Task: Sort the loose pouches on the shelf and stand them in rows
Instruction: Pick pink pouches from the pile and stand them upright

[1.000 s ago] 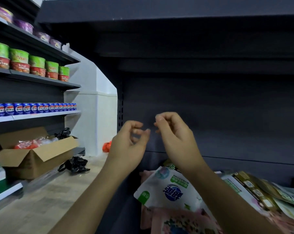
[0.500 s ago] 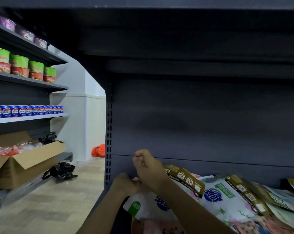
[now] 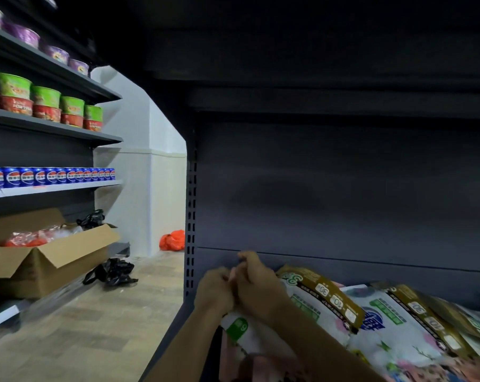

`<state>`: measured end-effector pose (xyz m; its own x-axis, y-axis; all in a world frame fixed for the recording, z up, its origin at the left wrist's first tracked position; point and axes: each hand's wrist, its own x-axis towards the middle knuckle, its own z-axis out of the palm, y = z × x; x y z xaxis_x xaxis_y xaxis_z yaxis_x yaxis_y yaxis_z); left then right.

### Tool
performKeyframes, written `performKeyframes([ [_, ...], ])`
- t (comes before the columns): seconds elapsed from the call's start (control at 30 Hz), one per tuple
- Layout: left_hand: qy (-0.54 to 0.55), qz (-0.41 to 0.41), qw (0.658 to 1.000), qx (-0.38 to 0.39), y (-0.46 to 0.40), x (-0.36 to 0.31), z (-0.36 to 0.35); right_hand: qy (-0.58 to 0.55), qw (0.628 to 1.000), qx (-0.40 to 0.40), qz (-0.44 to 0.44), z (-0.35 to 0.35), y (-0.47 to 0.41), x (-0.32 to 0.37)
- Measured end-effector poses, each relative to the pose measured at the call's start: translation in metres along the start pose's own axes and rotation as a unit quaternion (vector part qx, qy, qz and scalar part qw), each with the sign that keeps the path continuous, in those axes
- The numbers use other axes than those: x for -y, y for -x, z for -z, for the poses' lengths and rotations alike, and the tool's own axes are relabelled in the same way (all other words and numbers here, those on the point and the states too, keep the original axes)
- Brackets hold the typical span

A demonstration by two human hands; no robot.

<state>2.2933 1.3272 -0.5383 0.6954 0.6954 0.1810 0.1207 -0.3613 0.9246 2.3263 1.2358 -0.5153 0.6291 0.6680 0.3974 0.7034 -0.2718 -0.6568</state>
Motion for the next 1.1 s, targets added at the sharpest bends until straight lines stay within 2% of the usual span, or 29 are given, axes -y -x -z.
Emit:
performKeyframes([
  [0.03,0.027,-0.015,0.998,-0.064,-0.005,-0.001,0.002,-0.008,1.000,-0.022,-0.007,0.002,-0.001,-0.001],
  [0.07,0.017,-0.036,0.995,-0.090,-0.005,-0.003,0.006,-0.017,0.999,-0.044,-0.017,0.004,-0.001,-0.001],
  [0.2,0.003,-0.137,0.981,-0.138,-0.002,-0.014,0.015,-0.051,0.993,-0.093,-0.047,0.008,0.000,-0.003],
  [0.33,0.078,-0.180,0.963,-0.185,-0.002,-0.028,0.030,-0.086,0.990,-0.082,-0.080,0.010,0.005,-0.007],
  [0.47,0.160,-0.208,0.947,-0.186,0.008,-0.044,0.043,-0.116,0.987,-0.036,-0.102,0.015,0.013,-0.013],
  [0.57,0.214,-0.205,0.943,-0.149,0.015,-0.050,0.049,-0.229,0.969,0.026,-0.084,0.015,0.017,-0.018],
  [0.67,0.245,-0.206,0.940,-0.122,0.020,-0.057,0.050,-0.342,0.934,0.064,-0.080,0.011,0.014,-0.020],
  [0.8,0.277,-0.204,0.934,-0.094,0.021,-0.068,0.055,-0.369,0.923,0.086,-0.071,0.011,0.010,-0.008],
  [0.87,0.291,-0.179,0.938,-0.059,0.017,-0.067,0.065,-0.391,0.916,0.057,-0.072,0.008,0.005,-0.007],
  [0.9,0.268,-0.157,0.950,-0.038,0.014,-0.064,0.071,-0.411,0.908,0.033,-0.077,0.006,0.002,-0.007],
  [0.97,0.145,-0.098,0.984,0.021,0.014,-0.053,0.080,-0.449,0.889,-0.001,-0.094,0.002,-0.005,-0.009],
  [1.03,0.052,-0.075,0.988,0.122,0.015,-0.035,0.081,-0.459,0.883,0.001,-0.099,-0.001,-0.009,-0.011],
  [1.1,0.054,-0.064,0.983,0.163,0.012,-0.016,0.077,-0.466,0.880,0.022,-0.092,-0.005,-0.010,-0.009],
])
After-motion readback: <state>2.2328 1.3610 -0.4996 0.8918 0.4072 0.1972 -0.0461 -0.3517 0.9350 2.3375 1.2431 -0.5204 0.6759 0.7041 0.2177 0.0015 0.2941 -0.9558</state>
